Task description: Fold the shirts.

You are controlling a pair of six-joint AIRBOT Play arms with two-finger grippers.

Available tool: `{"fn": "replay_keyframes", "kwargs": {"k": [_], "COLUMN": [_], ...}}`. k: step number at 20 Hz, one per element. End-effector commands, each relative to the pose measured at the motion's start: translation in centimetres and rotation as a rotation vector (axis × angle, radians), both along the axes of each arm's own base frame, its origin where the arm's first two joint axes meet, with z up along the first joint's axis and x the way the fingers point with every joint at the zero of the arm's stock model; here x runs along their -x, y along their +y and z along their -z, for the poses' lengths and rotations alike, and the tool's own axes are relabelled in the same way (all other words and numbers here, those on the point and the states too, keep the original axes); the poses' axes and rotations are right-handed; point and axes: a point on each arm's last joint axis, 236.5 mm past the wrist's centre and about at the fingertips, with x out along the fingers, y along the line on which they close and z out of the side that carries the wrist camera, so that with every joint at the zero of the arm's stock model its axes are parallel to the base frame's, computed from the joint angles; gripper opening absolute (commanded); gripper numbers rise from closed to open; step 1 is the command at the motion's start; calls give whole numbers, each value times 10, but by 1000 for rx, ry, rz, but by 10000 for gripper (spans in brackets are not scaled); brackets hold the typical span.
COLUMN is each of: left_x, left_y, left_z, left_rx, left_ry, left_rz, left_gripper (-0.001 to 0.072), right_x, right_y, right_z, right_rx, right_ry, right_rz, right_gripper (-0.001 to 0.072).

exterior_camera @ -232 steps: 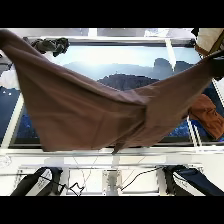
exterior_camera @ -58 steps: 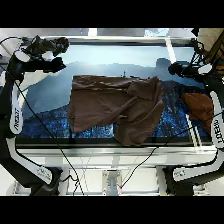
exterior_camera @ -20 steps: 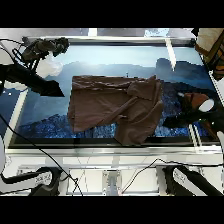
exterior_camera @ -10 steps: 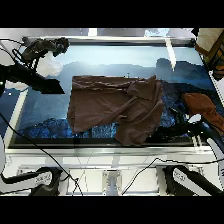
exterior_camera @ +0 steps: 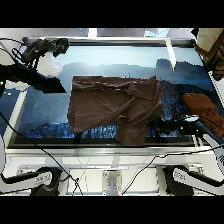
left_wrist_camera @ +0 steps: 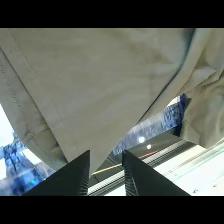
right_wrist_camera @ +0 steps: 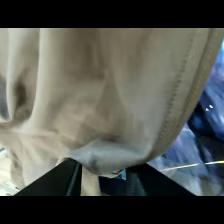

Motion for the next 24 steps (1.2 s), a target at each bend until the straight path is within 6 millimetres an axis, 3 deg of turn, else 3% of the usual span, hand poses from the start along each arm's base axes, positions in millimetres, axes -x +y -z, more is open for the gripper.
{"fn": "replay_keyframes", "kwargs": {"k": [1, 4, 7, 9, 10, 11, 13, 15, 18, 20, 24], "left_x": [0, -4, -16, -24, -24, -17, 13, 37, 92, 118, 150], "left_y": [-1, -1, 4, 31, 57, 80, 97, 90, 95, 83, 62], "left_z": [-1, -1, -2, 9, 20, 33, 60, 82, 125, 152, 201], "left_rx": [4, 4, -11, -132, -232, -299, -280, -166, -195, -161, -98], "left_ry": [-2, -18, -61, -83, -53, 16, 221, 363, 579, 653, 722], "left_rz": [0, -8, -34, -67, -107, -157, -190, -208, -179, -150, -198], "left_gripper": [221, 221, 221, 247, 335, 429, 439, 439, 438, 438, 439], "right_x": [-9, -18, -39, -52, -55, -56, -55, -55, -55, -55, -56], "right_y": [-9, -5, -1, -2, -3, -4, -6, -7, -8, -7, -7], "right_z": [10, 5, -6, -13, -13, -13, -11, -11, -10, -10, -10], "right_rx": [38, 23, -8, -21, -20, -12, -1, 7, 18, 18, 17], "right_ry": [-18, -82, -180, -226, -233, -239, -243, -246, -259, -259, -258], "right_rz": [32, 9, 37, 77, 89, 86, 75, 72, 54, 54, 56], "right_gripper": [263, 29, 27, 27, 27, 27, 27, 27, 27, 27, 27]}}
